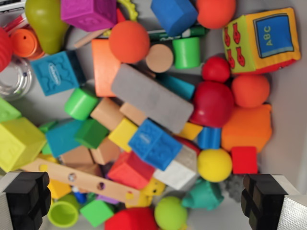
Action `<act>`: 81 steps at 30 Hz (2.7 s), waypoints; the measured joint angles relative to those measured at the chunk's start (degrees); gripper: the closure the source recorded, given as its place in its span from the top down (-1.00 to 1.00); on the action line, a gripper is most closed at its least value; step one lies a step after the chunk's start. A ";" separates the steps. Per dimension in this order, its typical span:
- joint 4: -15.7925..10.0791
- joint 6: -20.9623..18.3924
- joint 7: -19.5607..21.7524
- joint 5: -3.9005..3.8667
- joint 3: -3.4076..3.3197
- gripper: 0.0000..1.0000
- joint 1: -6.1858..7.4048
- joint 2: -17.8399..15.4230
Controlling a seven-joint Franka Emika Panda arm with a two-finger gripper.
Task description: Pick an object from the bin
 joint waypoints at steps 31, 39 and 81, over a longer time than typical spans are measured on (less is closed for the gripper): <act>-1.65 3.63 0.18 0.03 0.78 1.00 0.96 2.37; -2.26 5.48 0.36 0.06 1.19 1.00 1.47 3.74; -2.90 17.52 1.53 0.13 3.63 1.00 5.21 15.88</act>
